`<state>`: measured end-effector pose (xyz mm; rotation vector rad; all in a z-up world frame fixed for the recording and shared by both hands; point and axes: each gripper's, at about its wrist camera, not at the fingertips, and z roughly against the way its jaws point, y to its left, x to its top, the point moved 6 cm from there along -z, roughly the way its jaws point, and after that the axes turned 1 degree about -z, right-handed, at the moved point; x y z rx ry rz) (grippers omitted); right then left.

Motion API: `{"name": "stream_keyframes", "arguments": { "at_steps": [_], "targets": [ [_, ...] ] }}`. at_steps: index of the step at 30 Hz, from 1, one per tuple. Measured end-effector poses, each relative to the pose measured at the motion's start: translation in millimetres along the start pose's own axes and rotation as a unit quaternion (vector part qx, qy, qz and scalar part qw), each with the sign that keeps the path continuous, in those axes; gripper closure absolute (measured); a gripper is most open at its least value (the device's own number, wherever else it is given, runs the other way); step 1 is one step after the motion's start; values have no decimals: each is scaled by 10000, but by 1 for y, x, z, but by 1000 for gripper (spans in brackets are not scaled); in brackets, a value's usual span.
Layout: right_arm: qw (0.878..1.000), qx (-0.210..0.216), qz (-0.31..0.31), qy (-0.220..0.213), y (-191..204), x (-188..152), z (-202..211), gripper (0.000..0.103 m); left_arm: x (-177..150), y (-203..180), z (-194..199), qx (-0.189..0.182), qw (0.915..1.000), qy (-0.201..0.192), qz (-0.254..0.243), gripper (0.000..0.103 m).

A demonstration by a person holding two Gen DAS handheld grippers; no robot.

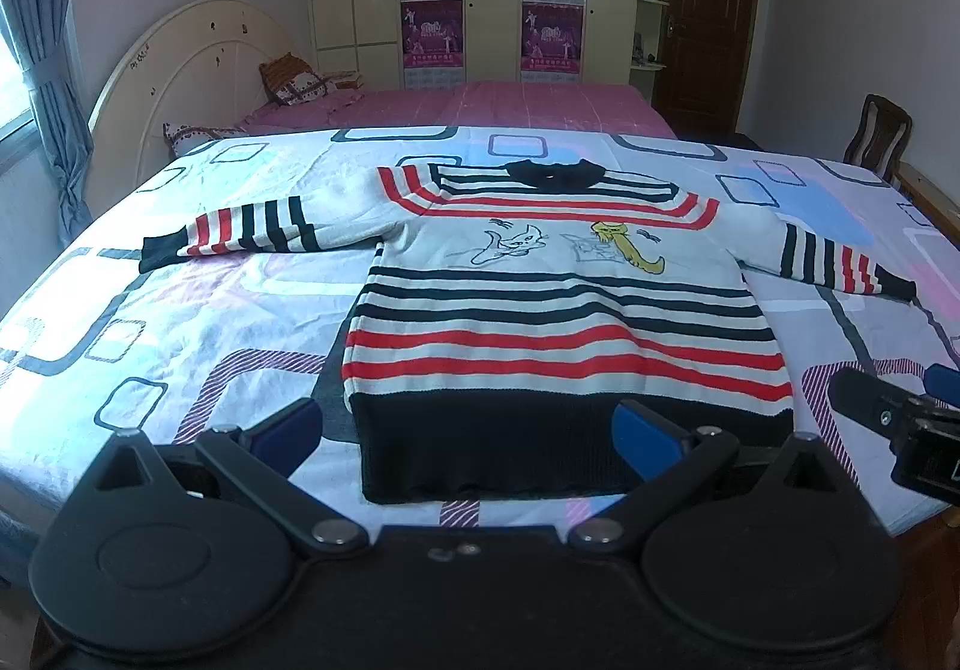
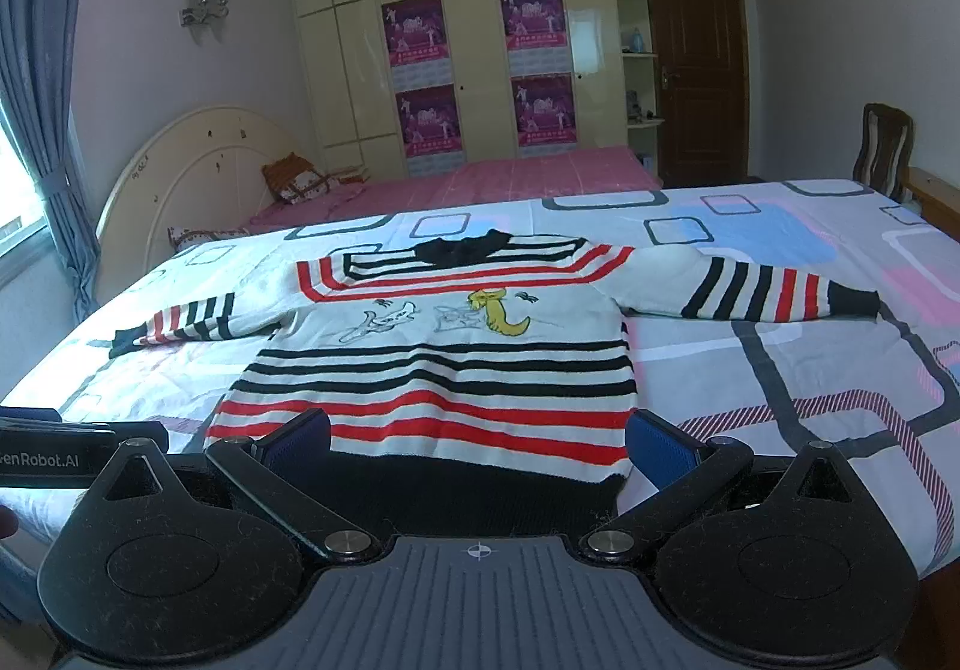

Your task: Fold small clothes

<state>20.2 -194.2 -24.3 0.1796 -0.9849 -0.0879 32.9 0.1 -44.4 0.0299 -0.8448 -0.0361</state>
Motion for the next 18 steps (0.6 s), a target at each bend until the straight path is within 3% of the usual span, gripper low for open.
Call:
{"name": "stream_keyframes", "arguments": {
  "at_steps": [18],
  "targets": [
    [10000,-2,-11,36,-1,-1,-7,0,1,6,-6,5,9999,84,64,0]
  ]
}}
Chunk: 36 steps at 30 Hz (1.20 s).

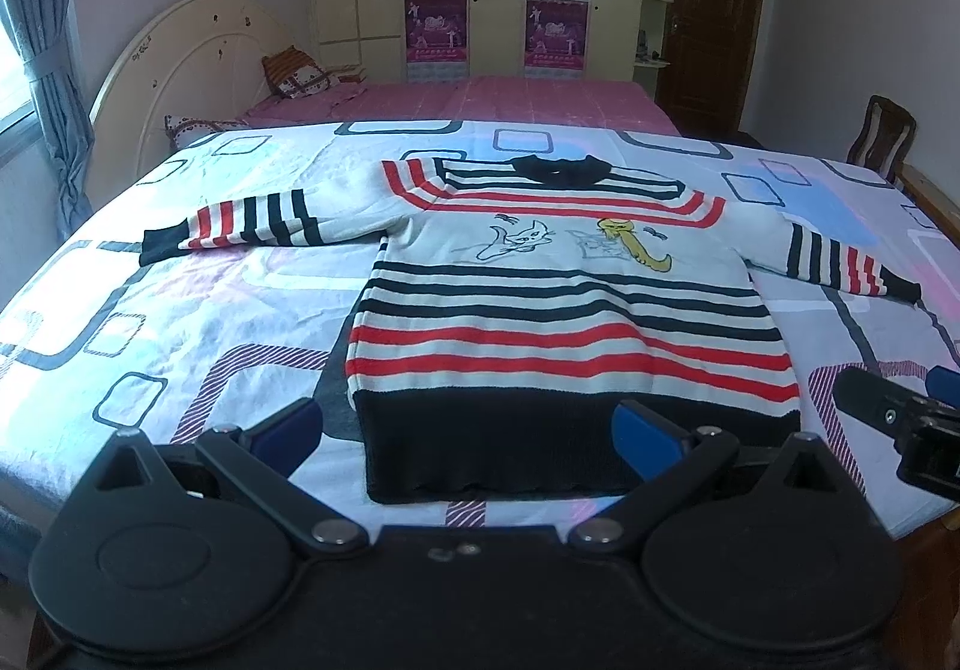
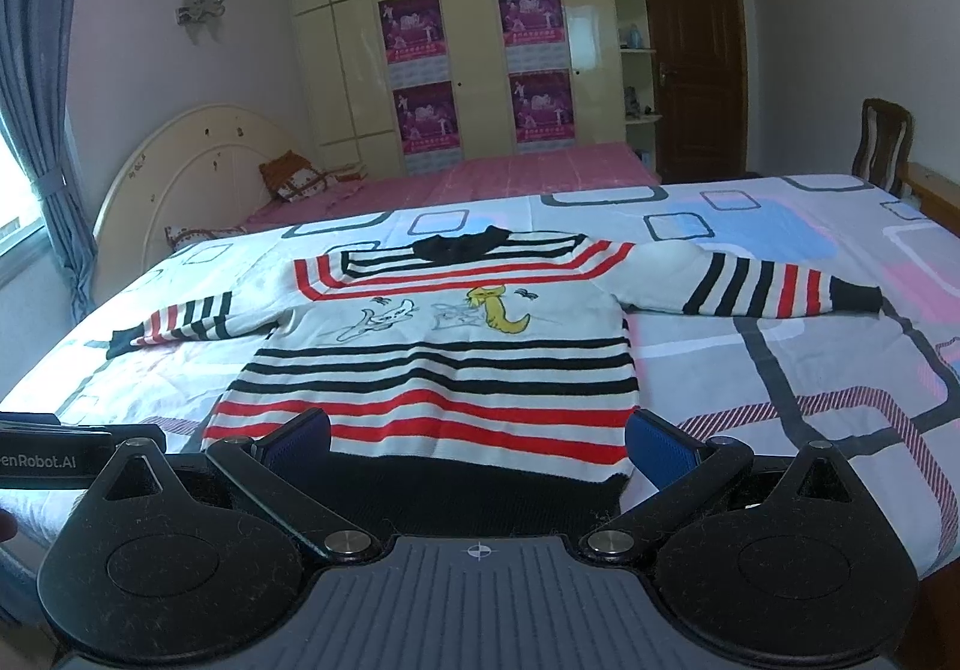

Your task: Fold small clothes

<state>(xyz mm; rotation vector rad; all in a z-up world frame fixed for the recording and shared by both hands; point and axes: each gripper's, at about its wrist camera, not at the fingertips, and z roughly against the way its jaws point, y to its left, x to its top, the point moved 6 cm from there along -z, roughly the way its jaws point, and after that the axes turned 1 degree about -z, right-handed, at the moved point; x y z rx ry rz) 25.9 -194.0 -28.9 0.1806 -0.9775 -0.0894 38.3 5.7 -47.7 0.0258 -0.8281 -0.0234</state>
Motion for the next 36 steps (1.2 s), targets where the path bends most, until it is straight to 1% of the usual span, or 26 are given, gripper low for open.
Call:
{"name": "stream_keyframes", "arguments": {
  "at_steps": [13,19,26,36],
  "targets": [
    [10000,-19,2,55,6,0,-7,0,5,10,-9,4,10000,43,12,0],
    [9998,-128,64,106,8,0,-18,0,13,15,-21,3,10000,17,27,0],
    [9996,-237,18,137,4,6,-38,0,30,22,-48,30,10000,42,-44,0],
    [9986,-420,-207,240,-6,25,-88,0,66,26,-99,-153,9996,20,-245,0]
  ]
}}
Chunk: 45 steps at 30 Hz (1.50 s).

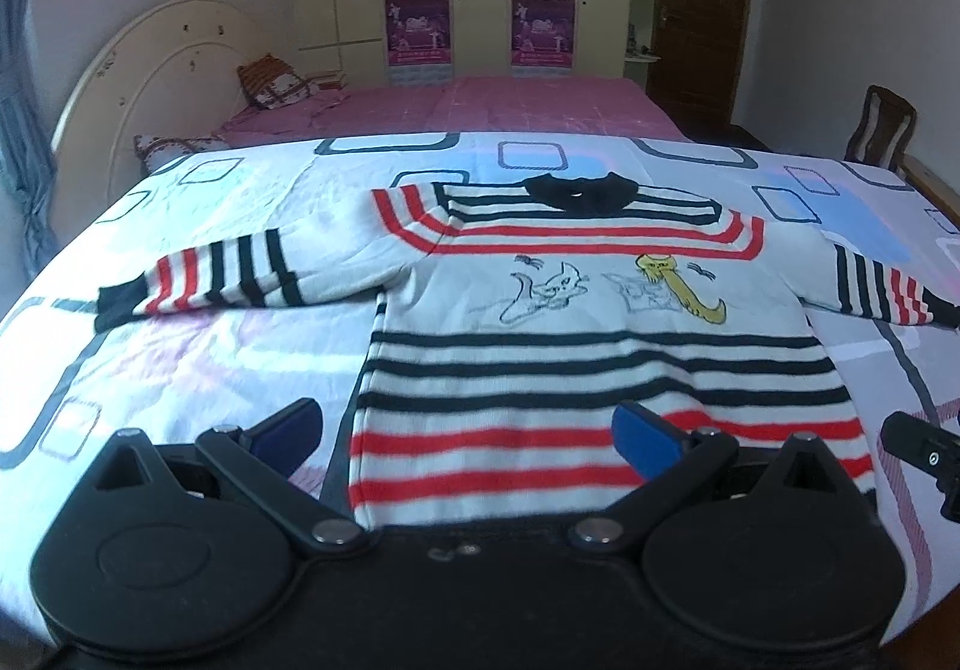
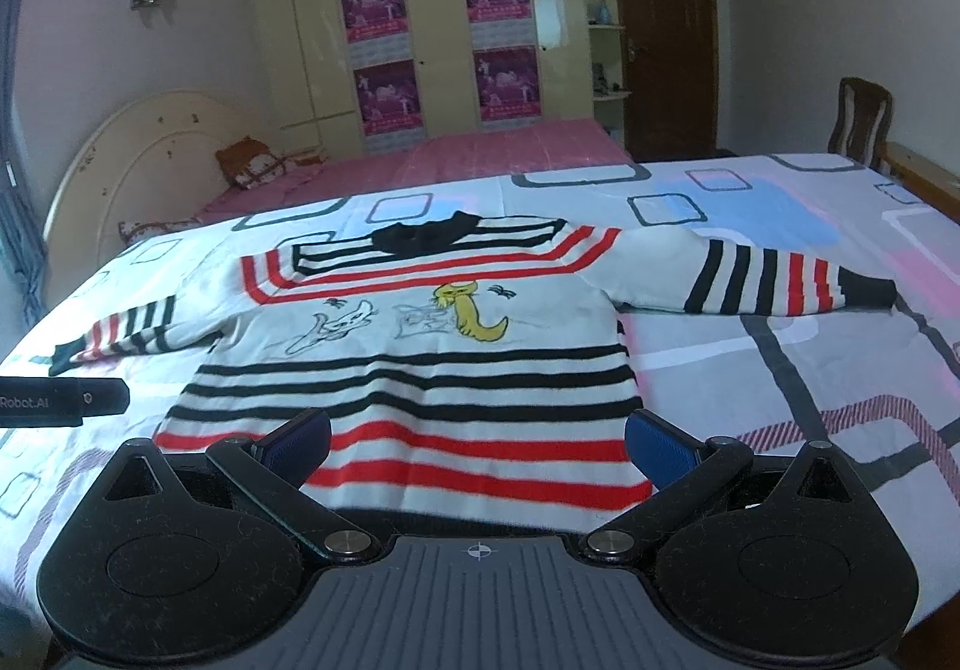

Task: Fold small clothes
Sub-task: 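Grasp the black cuff of a striped sleeve with the right tool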

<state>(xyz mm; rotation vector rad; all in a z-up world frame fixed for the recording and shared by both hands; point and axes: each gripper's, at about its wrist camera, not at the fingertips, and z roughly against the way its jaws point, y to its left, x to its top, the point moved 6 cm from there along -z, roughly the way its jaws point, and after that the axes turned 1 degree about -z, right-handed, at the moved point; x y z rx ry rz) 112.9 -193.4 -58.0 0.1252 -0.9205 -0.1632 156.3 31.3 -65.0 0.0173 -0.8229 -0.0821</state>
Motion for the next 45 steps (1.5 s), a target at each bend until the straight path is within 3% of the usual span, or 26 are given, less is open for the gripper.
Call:
{"name": "stream_keyframes", "arguments": {
  "at_steps": [15,23,35,36,37,38,45],
  "targets": [
    [9974,-594,-414,-19,-1,40,-69,0,53,21,-92,-477,9985,90,-260,0],
    [9937,-876,-695,-33,-32,53,-91,0,66,13,-130,-606,9976,211,-255,1],
    [9867,-1304,-975,29,-156,72,-138,1,80,-44,-183,-371,9982,326,-327,3],
    [9852,-1370,-1032,55,-171,72,-142,3,81,-50,-187,-368,9982,343,-332,4],
    [9840,-1413,-1082,90,-185,72,-146,19,83,-57,-192,-358,9982,356,-339,4],
    [9823,-1474,-1146,163,-200,71,-150,26,84,-64,-198,-346,9981,362,-344,4],
    [9604,-2036,-1874,329,-308,67,-164,28,90,-104,-222,-311,9974,472,-443,9]
  ]
}}
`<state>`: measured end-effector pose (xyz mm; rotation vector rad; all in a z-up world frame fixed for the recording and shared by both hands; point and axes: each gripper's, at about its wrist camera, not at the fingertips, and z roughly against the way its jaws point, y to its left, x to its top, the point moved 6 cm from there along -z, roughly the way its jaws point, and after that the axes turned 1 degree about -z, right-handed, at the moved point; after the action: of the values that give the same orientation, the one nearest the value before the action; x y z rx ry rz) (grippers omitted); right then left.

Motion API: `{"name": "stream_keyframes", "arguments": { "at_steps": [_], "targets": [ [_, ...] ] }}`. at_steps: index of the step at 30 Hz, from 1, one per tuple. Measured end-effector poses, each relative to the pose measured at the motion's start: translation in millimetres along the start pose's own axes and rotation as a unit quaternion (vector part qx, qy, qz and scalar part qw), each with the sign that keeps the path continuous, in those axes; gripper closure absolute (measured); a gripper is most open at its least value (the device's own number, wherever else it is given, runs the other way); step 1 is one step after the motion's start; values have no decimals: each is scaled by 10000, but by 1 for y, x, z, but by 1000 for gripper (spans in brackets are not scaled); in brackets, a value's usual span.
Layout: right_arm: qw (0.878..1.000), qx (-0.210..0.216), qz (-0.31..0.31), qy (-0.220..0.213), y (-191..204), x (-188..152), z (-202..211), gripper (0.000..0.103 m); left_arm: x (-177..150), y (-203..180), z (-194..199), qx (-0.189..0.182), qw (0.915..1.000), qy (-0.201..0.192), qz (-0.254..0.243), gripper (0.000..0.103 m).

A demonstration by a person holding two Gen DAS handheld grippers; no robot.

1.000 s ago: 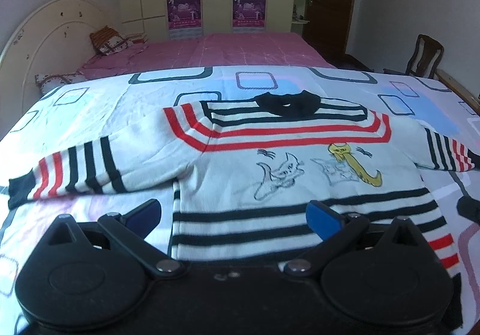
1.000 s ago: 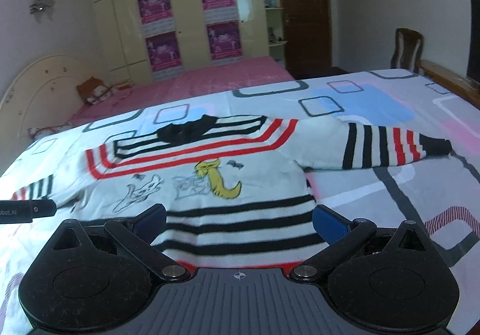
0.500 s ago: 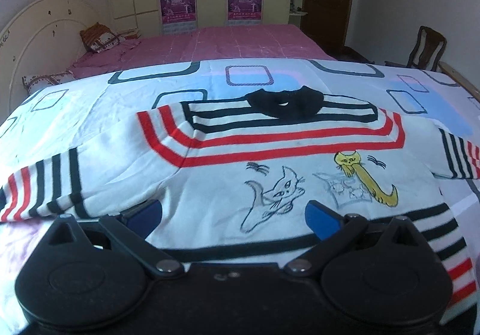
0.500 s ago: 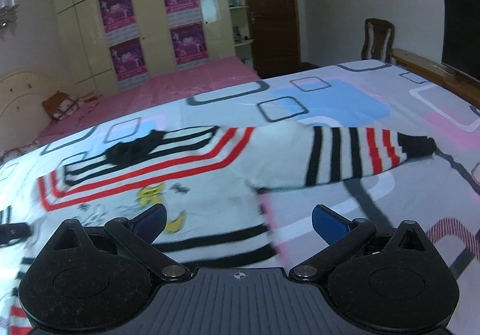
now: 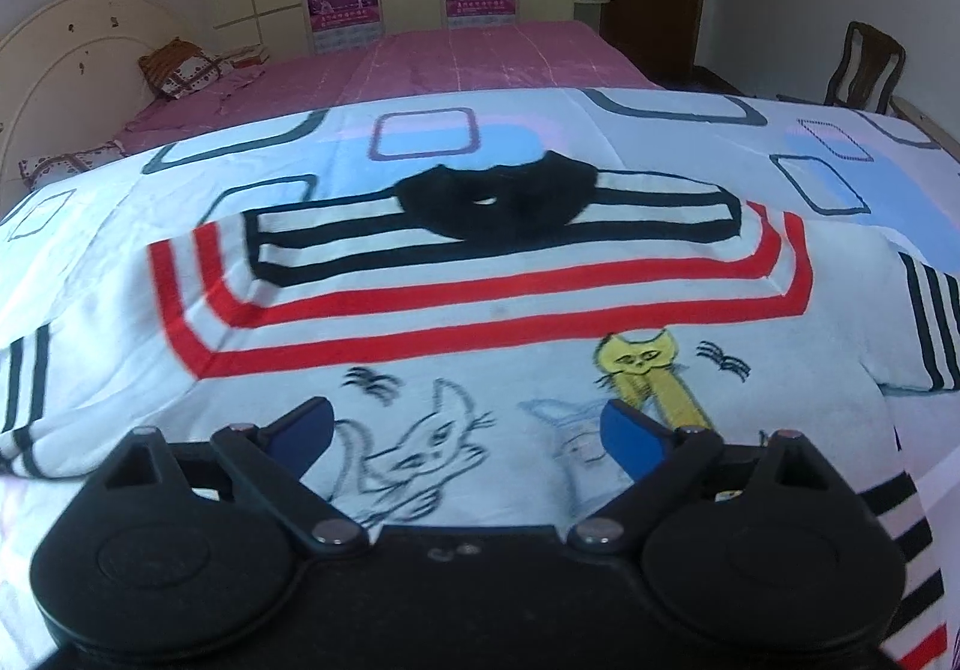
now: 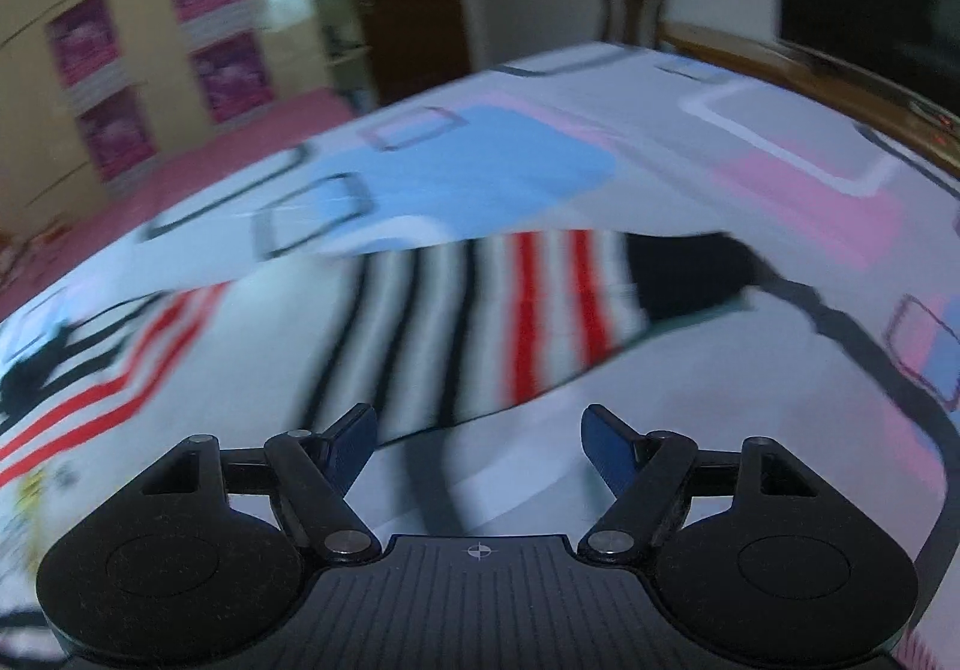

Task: Fold small clothes
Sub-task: 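Grasp the black cuff of a striped sleeve with the right tool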

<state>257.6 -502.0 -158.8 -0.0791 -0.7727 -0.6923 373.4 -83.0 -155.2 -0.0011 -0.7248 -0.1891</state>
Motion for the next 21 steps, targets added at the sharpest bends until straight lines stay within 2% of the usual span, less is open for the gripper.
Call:
{"name": "stream_keyframes", "arguments": {
  "at_steps": [3,9,10,11,12,13,14,16,21],
  "targets": [
    [9993,-174,-328,97,-30,14,-22,28,2,-9,-6,60,10000,33,-37,11],
    [9972,-103,-731,72,-57,33,-48,30,2,-15,-14,163,9997,166,-81,17],
    [9973,-136,-722,34,-59,37,-50,45,2,-15,-14,169,9997,184,-85,18],
    [9974,-184,-703,12,-59,39,-53,54,2,-14,-15,182,9996,200,-80,18],
    [9971,-218,-731,-9,-62,41,-54,67,2,-14,-16,197,9996,208,-72,19],
    [9966,-199,-795,-33,-64,43,-56,74,2,-13,-16,202,9995,215,-65,22],
    [9964,-169,-823,-50,-65,44,-58,77,2,-13,-16,196,9995,235,-61,24],
    [9969,-121,-762,-135,-62,45,-54,90,2,-10,-16,171,9995,271,-30,26],
    [9974,292,-318,-569,-20,57,-27,94,2,4,-11,155,9996,218,130,27]
  ]
}}
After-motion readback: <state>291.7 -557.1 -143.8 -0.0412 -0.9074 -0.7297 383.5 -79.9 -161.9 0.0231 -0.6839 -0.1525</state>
